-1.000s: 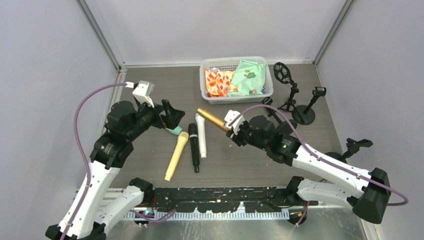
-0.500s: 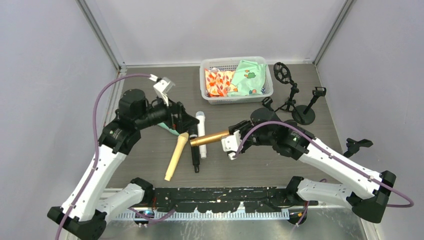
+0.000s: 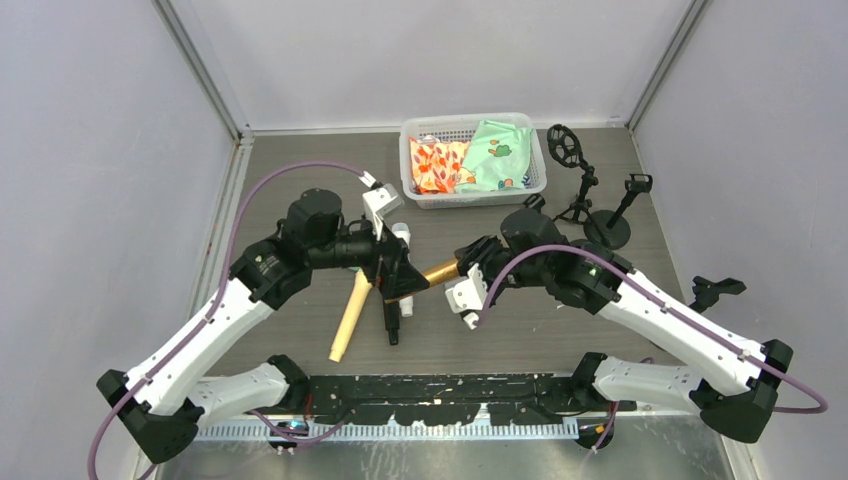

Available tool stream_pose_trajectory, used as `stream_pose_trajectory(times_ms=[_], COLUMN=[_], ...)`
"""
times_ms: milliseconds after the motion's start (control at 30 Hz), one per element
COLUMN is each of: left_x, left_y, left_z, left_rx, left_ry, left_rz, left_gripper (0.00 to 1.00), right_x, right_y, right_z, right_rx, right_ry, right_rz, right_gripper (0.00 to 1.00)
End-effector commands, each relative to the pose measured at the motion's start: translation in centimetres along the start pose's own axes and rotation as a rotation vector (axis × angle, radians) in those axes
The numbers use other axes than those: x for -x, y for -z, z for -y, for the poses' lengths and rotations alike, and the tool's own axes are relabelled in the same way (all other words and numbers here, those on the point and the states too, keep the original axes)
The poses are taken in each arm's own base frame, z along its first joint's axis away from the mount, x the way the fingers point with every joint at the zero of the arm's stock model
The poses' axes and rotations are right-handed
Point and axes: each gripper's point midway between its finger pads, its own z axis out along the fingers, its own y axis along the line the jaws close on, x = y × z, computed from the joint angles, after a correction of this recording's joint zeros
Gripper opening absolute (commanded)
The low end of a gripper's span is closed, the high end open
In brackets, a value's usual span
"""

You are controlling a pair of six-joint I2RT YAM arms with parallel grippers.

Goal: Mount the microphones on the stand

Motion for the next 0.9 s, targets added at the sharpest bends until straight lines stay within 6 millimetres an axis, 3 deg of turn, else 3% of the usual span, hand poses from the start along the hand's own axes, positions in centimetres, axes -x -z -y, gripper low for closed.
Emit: stream_pose_trajectory(times_ms=[0,233,467,667,867], left_x=[-1.0,-2.4,-2.7,-3.3,-3.5], left_y=[-0.9,-2.1,-2.8,-3.0,-2.9], left_z=[-0.4,-1.9,-1.3,-0.5,-0.4], left_rx=[0.002,0.046,-0.003,-0.053,-0.053], left_ry=[-0.022,0.0,0.02,0.031,0.037], left_rz=[-0.024,-0.07,-0.088,-0.108,-0.109], left_gripper=[0.98,0.89,0.73,0.5,0.06], right_x=[2.0,3.0,3.0,2.6,2.6], right_y=[1.2,1.4,1.1,0.9,0.8], right_z=[3.1,4.1,4.7,5.0,5.7], right_rx=[-0.082,-0.112,-0.127,-0.139,-0.211], right_ry=[0.067,0.082,0.094,0.101,0.072], right_rz=[0.059,0.101,0.099,0.081,0.092], right_gripper=[0.01,0.01,0.06,0.15,0.41])
